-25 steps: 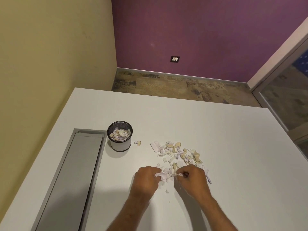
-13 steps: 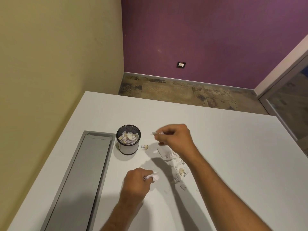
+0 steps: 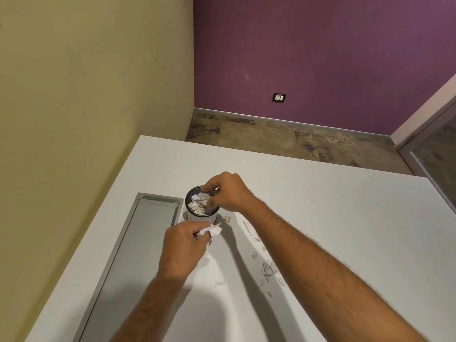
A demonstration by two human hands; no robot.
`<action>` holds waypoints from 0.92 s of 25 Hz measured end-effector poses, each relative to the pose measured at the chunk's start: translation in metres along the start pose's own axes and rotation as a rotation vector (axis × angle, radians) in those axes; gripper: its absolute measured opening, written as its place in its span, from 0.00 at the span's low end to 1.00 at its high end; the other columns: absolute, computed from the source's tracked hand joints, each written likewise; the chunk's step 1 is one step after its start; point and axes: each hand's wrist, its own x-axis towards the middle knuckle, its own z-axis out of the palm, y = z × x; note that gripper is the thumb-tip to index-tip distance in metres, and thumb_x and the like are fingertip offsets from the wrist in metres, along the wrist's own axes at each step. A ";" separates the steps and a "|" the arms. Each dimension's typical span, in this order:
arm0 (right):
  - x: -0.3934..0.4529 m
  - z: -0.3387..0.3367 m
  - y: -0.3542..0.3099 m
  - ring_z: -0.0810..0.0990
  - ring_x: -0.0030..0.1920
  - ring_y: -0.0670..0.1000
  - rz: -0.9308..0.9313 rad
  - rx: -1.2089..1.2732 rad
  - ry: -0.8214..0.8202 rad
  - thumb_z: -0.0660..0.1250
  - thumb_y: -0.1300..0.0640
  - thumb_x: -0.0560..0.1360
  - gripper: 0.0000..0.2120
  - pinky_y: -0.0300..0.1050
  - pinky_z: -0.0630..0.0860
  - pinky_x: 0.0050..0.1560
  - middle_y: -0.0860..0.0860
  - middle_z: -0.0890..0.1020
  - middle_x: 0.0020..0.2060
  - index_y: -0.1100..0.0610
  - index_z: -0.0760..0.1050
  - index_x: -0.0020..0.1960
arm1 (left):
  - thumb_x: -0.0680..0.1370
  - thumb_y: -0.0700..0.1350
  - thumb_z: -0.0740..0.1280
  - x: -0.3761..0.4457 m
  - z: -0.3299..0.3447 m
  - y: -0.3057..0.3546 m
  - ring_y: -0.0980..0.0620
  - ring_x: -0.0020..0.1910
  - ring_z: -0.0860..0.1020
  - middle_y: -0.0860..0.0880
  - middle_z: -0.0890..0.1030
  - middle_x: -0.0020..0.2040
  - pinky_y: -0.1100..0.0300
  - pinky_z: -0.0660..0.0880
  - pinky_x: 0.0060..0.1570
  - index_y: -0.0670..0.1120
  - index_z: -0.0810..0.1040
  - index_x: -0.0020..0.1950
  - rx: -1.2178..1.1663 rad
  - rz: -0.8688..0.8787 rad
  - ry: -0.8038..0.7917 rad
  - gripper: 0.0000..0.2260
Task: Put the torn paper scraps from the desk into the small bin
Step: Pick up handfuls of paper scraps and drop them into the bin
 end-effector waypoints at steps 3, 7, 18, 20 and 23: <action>-0.015 -0.008 0.018 0.82 0.45 0.44 -0.002 0.155 0.130 0.75 0.66 0.65 0.20 0.30 0.74 0.46 0.49 0.85 0.51 0.53 0.82 0.55 | 0.70 0.38 0.75 0.024 -0.012 0.013 0.63 0.31 0.79 0.52 0.85 0.38 0.79 0.69 0.34 0.49 0.86 0.49 0.043 0.030 0.065 0.10; -0.052 -0.012 0.066 0.85 0.47 0.47 0.166 0.499 0.294 0.73 0.66 0.65 0.16 0.50 0.82 0.53 0.48 0.85 0.46 0.52 0.83 0.51 | 0.72 0.42 0.73 0.065 -0.014 0.028 0.46 0.45 0.82 0.45 0.86 0.48 0.60 0.77 0.48 0.49 0.86 0.51 0.243 0.044 0.008 0.08; -0.161 -0.013 0.166 0.83 0.43 0.42 0.453 0.223 0.439 0.76 0.58 0.68 0.12 0.42 0.79 0.50 0.44 0.86 0.46 0.51 0.83 0.52 | 0.71 0.40 0.69 0.086 -0.001 0.044 0.43 0.57 0.74 0.47 0.80 0.54 0.49 0.78 0.47 0.48 0.80 0.57 0.702 0.162 -0.190 0.15; -0.182 -0.011 0.178 0.83 0.44 0.46 0.505 0.127 0.472 0.75 0.58 0.68 0.12 0.43 0.77 0.51 0.45 0.86 0.47 0.52 0.82 0.52 | 0.73 0.41 0.68 0.081 0.008 0.053 0.44 0.59 0.72 0.48 0.78 0.57 0.50 0.76 0.46 0.49 0.78 0.59 0.735 0.199 -0.181 0.15; -0.210 -0.012 0.193 0.81 0.43 0.47 0.609 0.038 0.478 0.74 0.56 0.68 0.11 0.42 0.75 0.46 0.46 0.85 0.47 0.46 0.80 0.48 | 0.76 0.42 0.67 0.068 0.026 0.064 0.46 0.61 0.71 0.48 0.76 0.61 0.48 0.77 0.51 0.48 0.75 0.64 0.686 0.286 -0.204 0.16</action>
